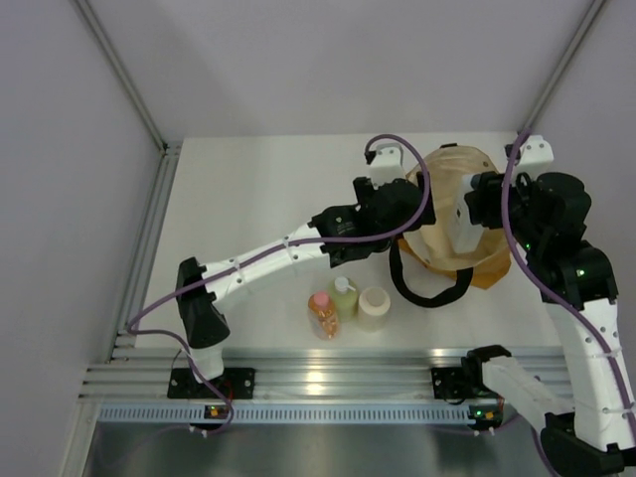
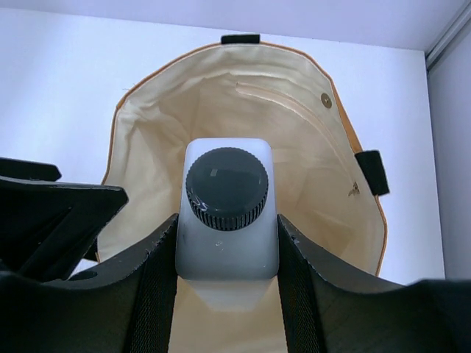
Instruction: Take the personal care products out of the canvas bag
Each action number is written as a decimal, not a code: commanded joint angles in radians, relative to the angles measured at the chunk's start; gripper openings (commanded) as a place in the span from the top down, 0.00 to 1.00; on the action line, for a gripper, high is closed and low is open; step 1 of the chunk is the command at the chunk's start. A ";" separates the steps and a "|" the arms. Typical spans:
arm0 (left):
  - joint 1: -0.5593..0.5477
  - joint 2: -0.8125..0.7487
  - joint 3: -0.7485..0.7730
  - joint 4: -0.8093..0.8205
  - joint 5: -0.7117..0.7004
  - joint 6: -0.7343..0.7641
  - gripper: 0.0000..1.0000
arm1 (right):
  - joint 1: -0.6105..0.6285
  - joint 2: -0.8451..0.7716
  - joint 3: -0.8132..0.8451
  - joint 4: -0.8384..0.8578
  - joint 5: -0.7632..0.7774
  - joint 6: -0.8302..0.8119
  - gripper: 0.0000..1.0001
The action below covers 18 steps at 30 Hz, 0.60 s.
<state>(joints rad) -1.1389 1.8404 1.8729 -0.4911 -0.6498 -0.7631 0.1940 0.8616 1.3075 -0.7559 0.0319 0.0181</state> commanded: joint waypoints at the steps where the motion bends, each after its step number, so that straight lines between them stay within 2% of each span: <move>1: -0.001 -0.087 0.049 0.016 -0.063 0.044 0.02 | 0.004 -0.003 0.122 0.168 -0.021 -0.010 1.00; 5: 0.004 -0.145 0.042 0.006 -0.244 0.097 0.02 | 0.005 0.013 0.160 0.178 -0.026 -0.010 1.00; 8: 0.042 -0.187 0.026 -0.013 -0.292 0.104 0.02 | 0.004 0.024 0.179 0.197 -0.078 -0.009 1.00; 13: 0.206 -0.282 -0.046 -0.107 -0.195 0.016 0.02 | 0.004 0.048 0.223 0.225 -0.130 0.005 1.00; 18: 0.283 -0.360 -0.145 -0.124 -0.177 0.012 0.02 | 0.005 0.079 0.280 0.227 -0.167 0.002 1.00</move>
<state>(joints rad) -0.8688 1.5330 1.7695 -0.5682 -0.8352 -0.7349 0.1940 0.9478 1.4727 -0.7444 -0.0807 0.0181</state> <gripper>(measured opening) 0.984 0.472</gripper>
